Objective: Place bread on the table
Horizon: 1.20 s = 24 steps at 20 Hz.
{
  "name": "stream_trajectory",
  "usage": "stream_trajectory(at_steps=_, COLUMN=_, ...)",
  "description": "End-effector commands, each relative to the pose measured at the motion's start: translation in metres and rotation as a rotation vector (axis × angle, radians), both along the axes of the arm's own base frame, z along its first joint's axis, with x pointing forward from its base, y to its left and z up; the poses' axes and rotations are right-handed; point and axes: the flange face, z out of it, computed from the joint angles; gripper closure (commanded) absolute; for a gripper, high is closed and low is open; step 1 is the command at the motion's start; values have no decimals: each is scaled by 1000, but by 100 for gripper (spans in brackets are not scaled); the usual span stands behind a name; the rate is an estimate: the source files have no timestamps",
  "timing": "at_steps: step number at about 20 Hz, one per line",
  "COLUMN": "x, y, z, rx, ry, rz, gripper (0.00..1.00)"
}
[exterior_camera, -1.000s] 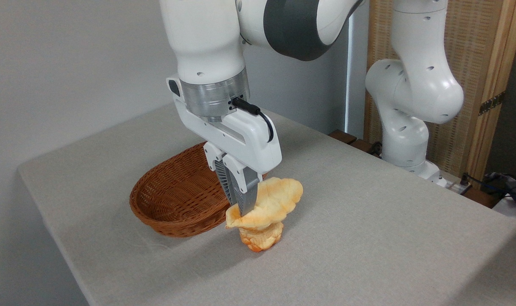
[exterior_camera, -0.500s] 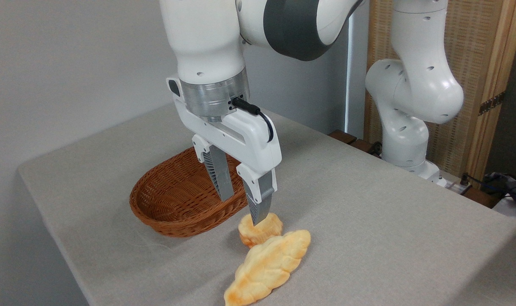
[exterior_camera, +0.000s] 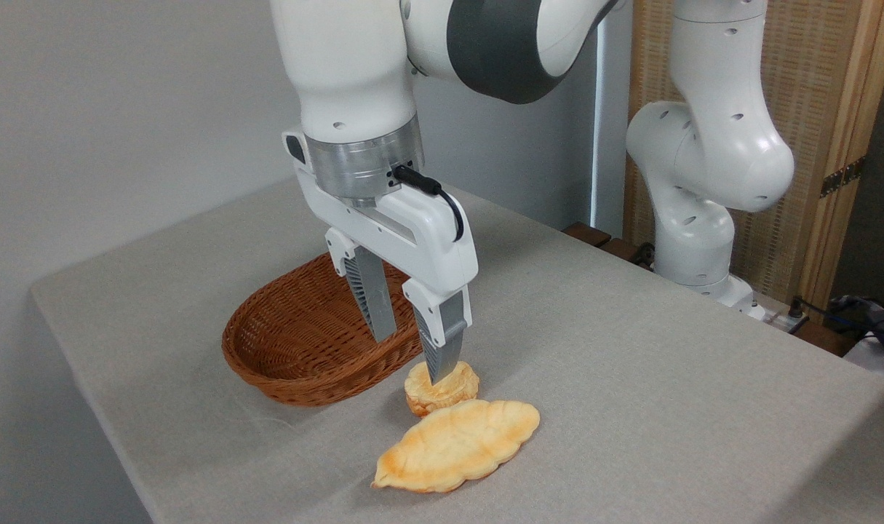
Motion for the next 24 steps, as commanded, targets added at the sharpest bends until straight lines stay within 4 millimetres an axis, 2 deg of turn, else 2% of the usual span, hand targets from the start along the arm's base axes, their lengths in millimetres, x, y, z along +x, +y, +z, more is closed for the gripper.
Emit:
stream_trajectory(at_steps=1, x=-9, y=-6, z=29, rx=-31, ry=-38, rz=25, gripper=0)
stream_trajectory(at_steps=2, x=-11, y=-7, z=40, rx=-34, ry=-59, rz=27, gripper=0)
stream_trajectory(at_steps=3, x=-11, y=-8, z=42, rx=-35, ry=-62, rz=27, gripper=0)
stream_trajectory(at_steps=6, x=-14, y=-25, z=61, rx=-31, ry=-96, rz=30, gripper=0)
stream_trajectory(at_steps=9, x=-15, y=-32, z=66, rx=-26, ry=-104, rz=32, gripper=0)
stream_trajectory(at_steps=12, x=-13, y=-54, z=77, rx=-23, ry=-123, rz=24, gripper=0)
stream_trajectory(at_steps=18, x=-12, y=-50, z=88, rx=18, ry=-147, rz=20, gripper=0)
stream_trajectory(at_steps=24, x=-11, y=-51, z=85, rx=6, ry=-141, rz=22, gripper=0)
